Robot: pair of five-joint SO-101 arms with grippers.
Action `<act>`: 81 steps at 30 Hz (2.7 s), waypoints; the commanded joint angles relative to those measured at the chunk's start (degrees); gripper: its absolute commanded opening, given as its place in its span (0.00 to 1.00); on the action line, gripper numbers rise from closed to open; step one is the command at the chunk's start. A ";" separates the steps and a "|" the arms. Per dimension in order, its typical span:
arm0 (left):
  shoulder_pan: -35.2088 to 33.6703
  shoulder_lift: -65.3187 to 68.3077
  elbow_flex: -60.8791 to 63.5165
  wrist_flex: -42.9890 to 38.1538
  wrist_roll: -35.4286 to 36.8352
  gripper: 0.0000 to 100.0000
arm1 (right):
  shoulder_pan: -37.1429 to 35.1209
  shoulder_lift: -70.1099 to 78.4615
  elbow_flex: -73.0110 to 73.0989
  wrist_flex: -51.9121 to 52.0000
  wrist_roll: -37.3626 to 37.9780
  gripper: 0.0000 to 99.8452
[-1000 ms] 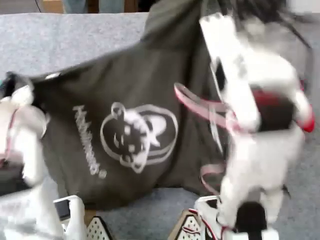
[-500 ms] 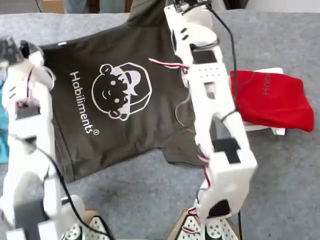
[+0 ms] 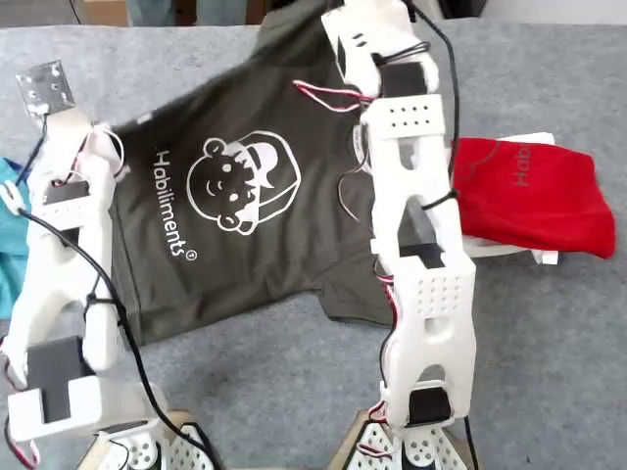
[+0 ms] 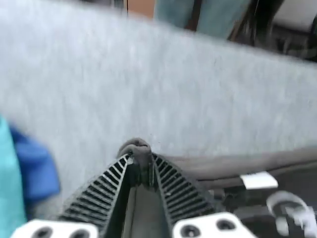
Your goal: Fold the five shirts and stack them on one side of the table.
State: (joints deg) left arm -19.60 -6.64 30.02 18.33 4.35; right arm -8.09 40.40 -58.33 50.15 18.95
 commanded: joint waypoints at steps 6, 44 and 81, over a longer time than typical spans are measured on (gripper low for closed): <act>1.98 -9.49 3.56 20.40 -0.35 0.03 | 1.32 -1.01 -9.01 34.02 1.85 0.01; 5.05 -29.01 30.46 42.37 -15.91 0.03 | 17.93 -55.08 87.78 22.77 14.15 0.01; 1.36 -29.01 24.84 54.07 -16.00 0.17 | 17.85 -55.69 91.38 24.88 21.54 0.26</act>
State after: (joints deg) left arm -16.09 -34.15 59.82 69.05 -11.38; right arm 9.05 -13.23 35.21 73.98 40.13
